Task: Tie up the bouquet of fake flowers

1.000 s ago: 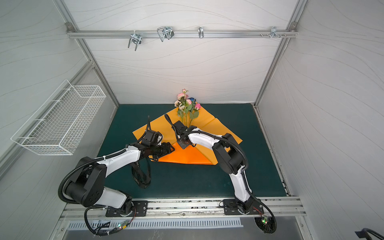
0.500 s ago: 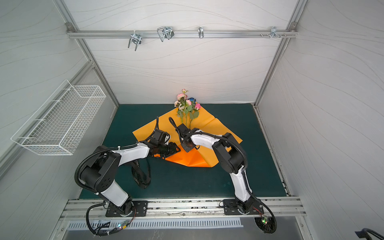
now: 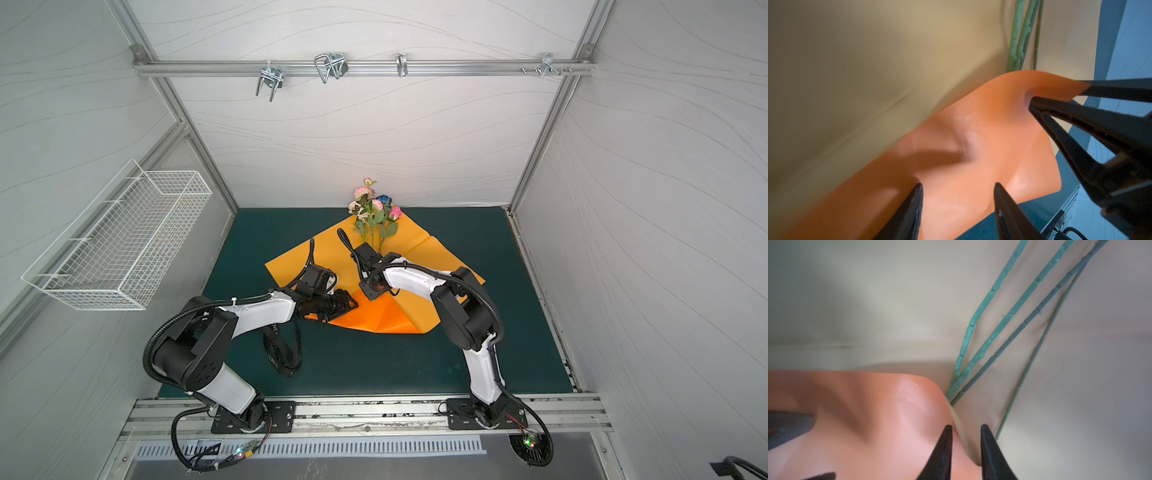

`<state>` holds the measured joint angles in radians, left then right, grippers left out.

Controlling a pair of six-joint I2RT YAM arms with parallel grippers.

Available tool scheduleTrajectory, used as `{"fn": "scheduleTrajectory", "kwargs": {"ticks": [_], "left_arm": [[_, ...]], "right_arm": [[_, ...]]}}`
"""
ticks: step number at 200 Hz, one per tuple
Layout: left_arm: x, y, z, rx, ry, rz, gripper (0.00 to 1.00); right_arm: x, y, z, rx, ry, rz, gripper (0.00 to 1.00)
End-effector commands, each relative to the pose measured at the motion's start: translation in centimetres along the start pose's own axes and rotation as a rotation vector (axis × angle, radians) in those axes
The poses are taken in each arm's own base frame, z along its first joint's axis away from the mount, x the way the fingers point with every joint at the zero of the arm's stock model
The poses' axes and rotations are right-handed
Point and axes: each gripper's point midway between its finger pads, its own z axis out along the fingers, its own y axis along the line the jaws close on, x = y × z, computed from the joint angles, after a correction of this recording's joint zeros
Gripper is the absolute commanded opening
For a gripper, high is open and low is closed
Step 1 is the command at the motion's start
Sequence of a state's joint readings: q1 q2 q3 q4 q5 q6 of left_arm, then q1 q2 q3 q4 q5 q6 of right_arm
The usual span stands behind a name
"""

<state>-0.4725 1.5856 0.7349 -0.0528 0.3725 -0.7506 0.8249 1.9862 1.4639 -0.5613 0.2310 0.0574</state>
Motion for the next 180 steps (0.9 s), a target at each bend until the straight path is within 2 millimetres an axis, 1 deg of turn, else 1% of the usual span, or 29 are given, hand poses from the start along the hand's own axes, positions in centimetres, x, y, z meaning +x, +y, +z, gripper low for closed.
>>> {"fn": "scheduleTrajectory", "kwargs": {"ticks": [1,22,53,69,93,100,108,119,137,164,166,180], "left_arm": [[-0.1,-0.3,-0.8,-0.001,-0.027,0.001,0.56],[0.1,0.0,-0.8,-0.004,-0.026,-0.004,0.56],[0.2,0.3,-0.5,-0.008,-0.018,-0.006,0.55],[0.3,0.3,-0.5,-0.008,-0.016,-0.008,0.54],[0.4,0.4,-0.5,-0.012,-0.017,-0.009,0.53],[0.4,0.5,-0.5,-0.015,-0.017,-0.009,0.53],[0.4,0.5,-0.4,-0.015,-0.015,-0.009,0.53],[0.4,0.5,-0.4,-0.016,-0.014,-0.01,0.53],[0.5,0.7,-0.3,-0.022,-0.011,-0.014,0.52],[0.6,1.0,0.0,-0.031,-0.006,-0.024,0.5],[0.6,1.1,0.0,-0.032,-0.005,-0.025,0.5],[0.8,1.4,0.1,-0.04,0.002,-0.033,0.49]], "right_arm": [[-0.4,-0.7,-3.9,0.021,-0.024,0.04,0.33],[0.7,-1.7,-6.4,0.041,-0.023,0.114,0.36],[4.1,-4.3,-9.0,0.029,-0.008,0.282,0.4],[6.8,-6.2,-9.5,0.019,0.017,0.397,0.44],[10.6,-9.8,-10.1,-0.016,0.012,0.625,0.49],[11.5,-10.6,-10.2,-0.048,0.004,0.701,0.51],[12.5,-11.1,-10.1,-0.1,-0.002,0.78,0.52],[13.5,-11.1,-10.4,-0.172,-0.016,0.864,0.55],[15.2,-9.9,-10.4,-0.229,-0.009,0.938,0.6],[17.4,-6.7,-10.1,-0.361,0.016,1.075,0.63],[17.2,-6.6,-10.2,-0.373,0.007,1.086,0.64],[18.2,-5.1,-10.0,-0.427,0.003,1.144,0.67]]}}
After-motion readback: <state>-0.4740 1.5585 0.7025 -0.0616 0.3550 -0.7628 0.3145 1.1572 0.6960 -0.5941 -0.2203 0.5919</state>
